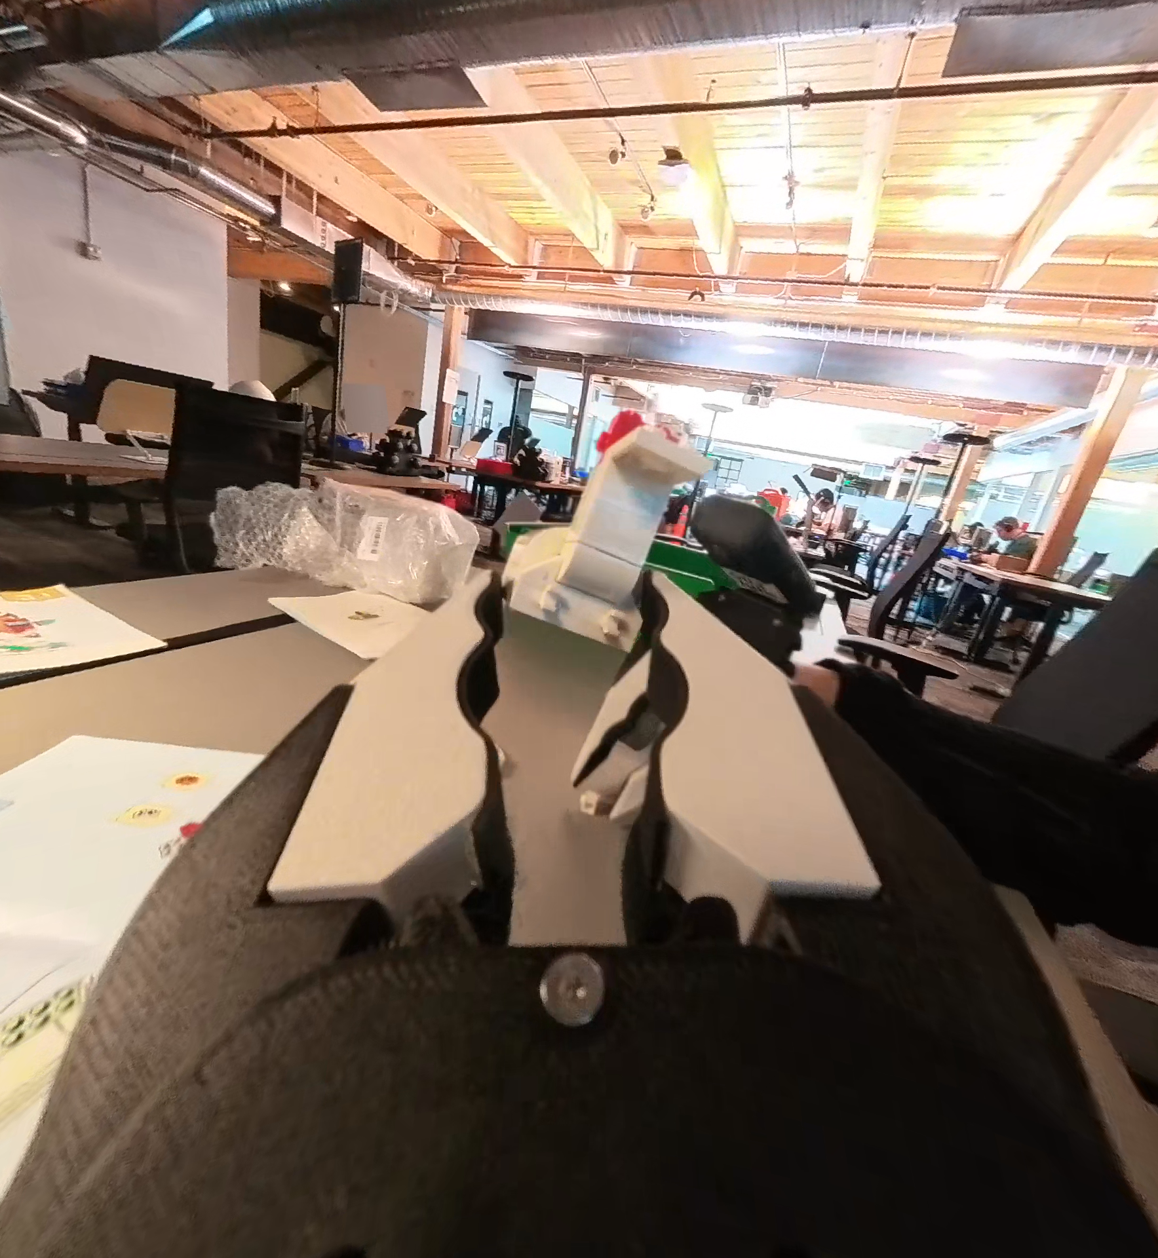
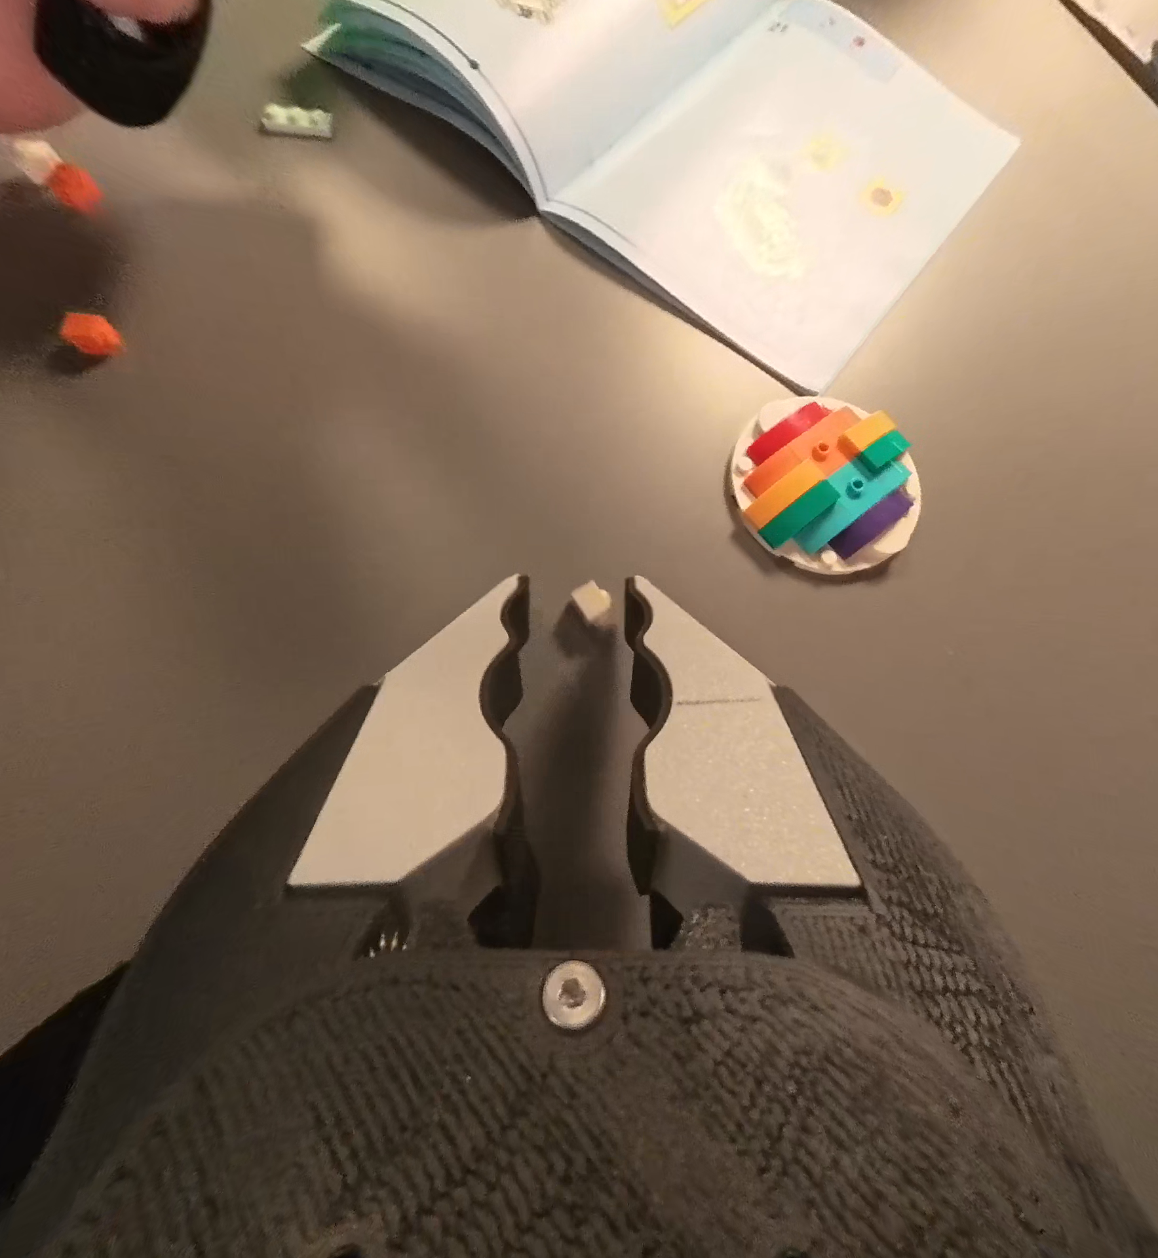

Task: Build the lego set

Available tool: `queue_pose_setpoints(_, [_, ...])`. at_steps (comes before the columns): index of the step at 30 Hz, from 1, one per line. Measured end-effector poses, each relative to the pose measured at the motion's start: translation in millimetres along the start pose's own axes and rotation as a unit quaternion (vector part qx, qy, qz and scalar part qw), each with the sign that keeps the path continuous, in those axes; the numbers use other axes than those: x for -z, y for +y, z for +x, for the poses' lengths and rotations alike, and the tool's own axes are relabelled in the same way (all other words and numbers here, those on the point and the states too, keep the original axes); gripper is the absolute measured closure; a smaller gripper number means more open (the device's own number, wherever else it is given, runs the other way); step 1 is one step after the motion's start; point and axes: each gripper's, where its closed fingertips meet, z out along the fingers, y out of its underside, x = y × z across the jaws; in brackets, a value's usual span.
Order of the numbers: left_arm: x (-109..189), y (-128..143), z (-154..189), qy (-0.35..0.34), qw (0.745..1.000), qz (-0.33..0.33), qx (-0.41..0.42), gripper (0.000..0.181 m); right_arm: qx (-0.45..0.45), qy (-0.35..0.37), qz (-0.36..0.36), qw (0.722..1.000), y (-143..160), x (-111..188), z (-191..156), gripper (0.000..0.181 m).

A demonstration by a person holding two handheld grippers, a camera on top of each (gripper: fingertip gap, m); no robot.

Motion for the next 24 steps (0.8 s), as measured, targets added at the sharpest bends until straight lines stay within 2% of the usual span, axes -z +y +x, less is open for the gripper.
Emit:
queue_pose_setpoints(1, [6,2,1,0.004,1.0,-0.005,0.002,0.142,-0.006,-0.004,-0.002,1.0,3,1,1,0.154])
queue_pose_setpoints(7, [24,20,9,0.027,0.998,-0.049,0.0,0.142,-0.042,-0.044,0.023,0.998,7,3,2,0.154])
queue_pose_setpoints(11, [24,19,12,0.042,0.997,-0.048,0.031,0.142,-0.026,-0.045,0.036,0.998,4,5,2,0.157])
queue_pose_setpoints(16, [19,37,24,0.096,0.989,-0.093,0.07,0.142,-0.016,-0.08,0.041,0.996,3,7,-3,0.159])
queue_pose_setpoints(24, [17,45,41,0.146,0.981,-0.105,0.067,0.142,0.015,-0.112,0.021,0.993,7,1,0,0.163])
